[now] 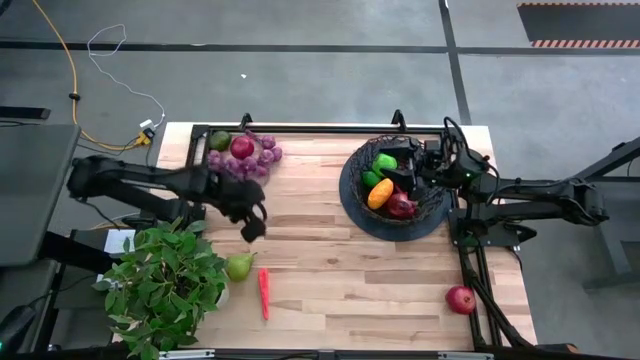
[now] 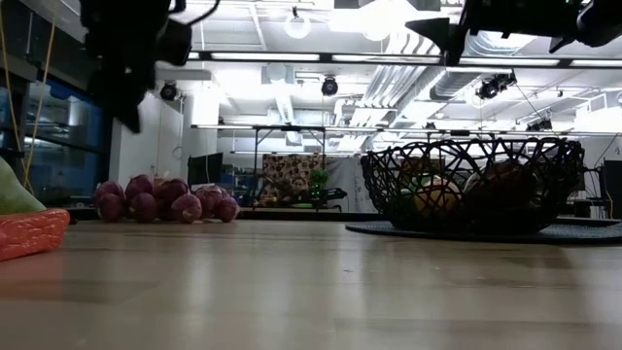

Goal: Build produce basket
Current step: Put the green pear into the black wire basket

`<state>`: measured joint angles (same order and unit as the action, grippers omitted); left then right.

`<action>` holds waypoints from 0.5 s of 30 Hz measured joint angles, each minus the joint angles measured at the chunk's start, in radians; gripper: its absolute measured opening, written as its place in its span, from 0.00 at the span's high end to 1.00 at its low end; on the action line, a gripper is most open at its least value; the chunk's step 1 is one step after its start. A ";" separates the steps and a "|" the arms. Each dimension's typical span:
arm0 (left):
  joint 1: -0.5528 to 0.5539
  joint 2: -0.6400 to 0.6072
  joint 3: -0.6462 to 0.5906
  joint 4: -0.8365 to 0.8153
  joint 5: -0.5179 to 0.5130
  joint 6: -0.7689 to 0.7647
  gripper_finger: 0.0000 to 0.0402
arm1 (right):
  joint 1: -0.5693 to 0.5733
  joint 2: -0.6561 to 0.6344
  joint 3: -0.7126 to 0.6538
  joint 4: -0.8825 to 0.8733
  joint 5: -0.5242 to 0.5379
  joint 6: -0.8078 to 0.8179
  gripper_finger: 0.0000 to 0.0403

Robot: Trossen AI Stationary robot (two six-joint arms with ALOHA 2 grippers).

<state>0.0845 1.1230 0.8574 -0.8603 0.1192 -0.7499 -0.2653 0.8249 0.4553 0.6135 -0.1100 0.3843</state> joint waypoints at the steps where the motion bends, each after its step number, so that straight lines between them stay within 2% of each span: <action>1: -0.027 0.025 0.000 -0.010 -0.001 -0.024 0.03 | 0.000 0.000 0.000 -0.004 0.000 0.000 0.18; 6: -0.151 0.156 0.000 -0.028 -0.051 -0.122 0.03 | 0.000 0.000 0.000 -0.007 0.000 0.009 0.18; 15: -0.264 0.357 0.000 -0.028 -0.057 -0.225 0.03 | 0.000 0.000 0.000 -0.033 0.000 0.008 0.18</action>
<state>-0.1794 1.4801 0.8574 -0.8886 0.0620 -0.9749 -0.2653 0.8253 0.4553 0.5802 -0.1104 0.3923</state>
